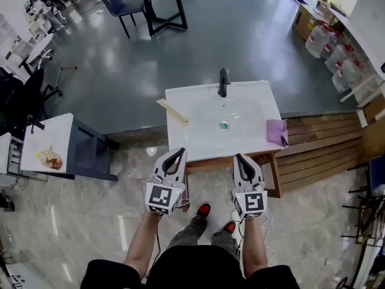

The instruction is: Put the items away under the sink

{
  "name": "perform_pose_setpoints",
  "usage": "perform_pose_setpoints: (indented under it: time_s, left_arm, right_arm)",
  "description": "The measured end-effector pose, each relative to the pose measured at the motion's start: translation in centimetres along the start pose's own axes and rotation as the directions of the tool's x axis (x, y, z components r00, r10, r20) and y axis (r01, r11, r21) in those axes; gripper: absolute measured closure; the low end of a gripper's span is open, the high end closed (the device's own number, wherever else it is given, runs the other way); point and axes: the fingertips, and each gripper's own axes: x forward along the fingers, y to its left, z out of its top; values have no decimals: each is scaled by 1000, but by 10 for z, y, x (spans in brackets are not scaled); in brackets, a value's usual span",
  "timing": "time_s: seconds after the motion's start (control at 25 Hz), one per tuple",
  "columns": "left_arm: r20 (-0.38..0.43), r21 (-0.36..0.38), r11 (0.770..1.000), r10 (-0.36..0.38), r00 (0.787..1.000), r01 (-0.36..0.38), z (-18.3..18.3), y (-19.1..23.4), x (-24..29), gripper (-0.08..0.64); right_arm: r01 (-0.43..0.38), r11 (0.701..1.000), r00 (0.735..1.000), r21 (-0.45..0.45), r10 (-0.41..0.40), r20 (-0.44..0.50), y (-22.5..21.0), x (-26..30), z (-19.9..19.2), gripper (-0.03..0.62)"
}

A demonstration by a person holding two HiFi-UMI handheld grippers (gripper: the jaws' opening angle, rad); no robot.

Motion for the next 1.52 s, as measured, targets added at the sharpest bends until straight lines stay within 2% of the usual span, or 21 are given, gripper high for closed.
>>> perform_pose_setpoints:
  time_s: [0.32, 0.52, 0.76, 1.08, 1.28, 1.52]
  left_arm:
    - [-8, -39, 989, 145, 989, -145, -6, 69, -20, 554]
    - [-12, -54, 978, 201, 979, -202, -10, 100, -14, 554]
    - [-62, -89, 943, 315, 947, -320, -29, 121, -9, 554]
    - [-140, -128, 908, 381, 914, -398, -66, 143, 28, 554]
    - [-179, -155, 898, 384, 906, -412, -92, 150, 51, 554]
    - [-231, -177, 878, 402, 886, -444, -119, 158, 62, 554]
  right_arm:
    - [-145, 989, 989, -13, 145, 11, 48, 67, 13, 551]
    - [-211, 978, 978, -13, 211, 7, 60, 110, 13, 551]
    - [-331, 943, 943, 19, 331, -34, 66, 161, -8, 551]
    - [-417, 907, 900, 63, 421, -114, 64, 221, -54, 551]
    - [-462, 883, 868, 88, 470, -159, 69, 249, -89, 551]
    - [-500, 857, 828, 124, 515, -221, 77, 274, -125, 549]
